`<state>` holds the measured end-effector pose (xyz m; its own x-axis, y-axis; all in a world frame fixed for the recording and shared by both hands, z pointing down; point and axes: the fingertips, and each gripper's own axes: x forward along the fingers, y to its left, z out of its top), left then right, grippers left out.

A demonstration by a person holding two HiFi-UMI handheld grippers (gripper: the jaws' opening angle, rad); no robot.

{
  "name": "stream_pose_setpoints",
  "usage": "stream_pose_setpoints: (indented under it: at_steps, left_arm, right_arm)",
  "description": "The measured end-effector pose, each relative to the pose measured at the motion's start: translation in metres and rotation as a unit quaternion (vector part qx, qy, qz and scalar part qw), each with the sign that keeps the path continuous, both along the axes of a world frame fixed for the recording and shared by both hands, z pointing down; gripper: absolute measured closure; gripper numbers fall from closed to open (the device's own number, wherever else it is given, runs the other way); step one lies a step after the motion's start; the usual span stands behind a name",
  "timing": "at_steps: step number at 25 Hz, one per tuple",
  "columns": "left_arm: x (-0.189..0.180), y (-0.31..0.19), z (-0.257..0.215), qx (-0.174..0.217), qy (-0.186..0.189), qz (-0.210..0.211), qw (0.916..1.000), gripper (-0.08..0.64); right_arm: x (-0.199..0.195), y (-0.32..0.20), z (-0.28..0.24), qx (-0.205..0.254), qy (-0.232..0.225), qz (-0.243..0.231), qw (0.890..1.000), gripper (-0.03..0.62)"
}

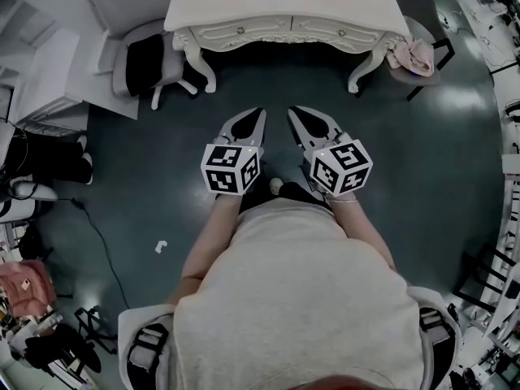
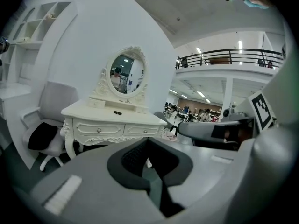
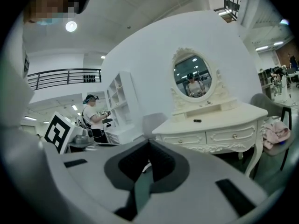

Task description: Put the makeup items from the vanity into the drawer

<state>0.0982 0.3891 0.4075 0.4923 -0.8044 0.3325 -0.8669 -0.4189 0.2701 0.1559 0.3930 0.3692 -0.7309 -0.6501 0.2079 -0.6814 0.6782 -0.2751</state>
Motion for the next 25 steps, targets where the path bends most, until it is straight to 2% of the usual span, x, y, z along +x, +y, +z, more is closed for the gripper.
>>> stream_pose_setpoints:
  at_steps: [5,10,15,25]
  left_arm:
    - [0.002,-0.010,-0.001,0.001,0.000,0.000,1.0000,0.551]
    - [-0.004,-0.033,0.008,-0.019,0.008,-0.008,0.9997,0.551]
    - [-0.011,-0.069,0.013,-0.024,0.018,0.007,0.9995,0.551]
    - [-0.068,-0.165,0.010,-0.030,0.018,0.003,0.9994,0.551]
  right_arm:
    - [0.005,-0.012,0.001,-0.003,-0.004,0.007,1.000,0.584]
    - [0.002,-0.031,0.007,-0.016,0.002,0.009,1.000,0.584]
    - [-0.007,-0.066,0.013,-0.022,0.005,0.019,1.000,0.584]
    - [-0.049,-0.157,0.011,-0.020,0.007,0.044,0.999,0.584]
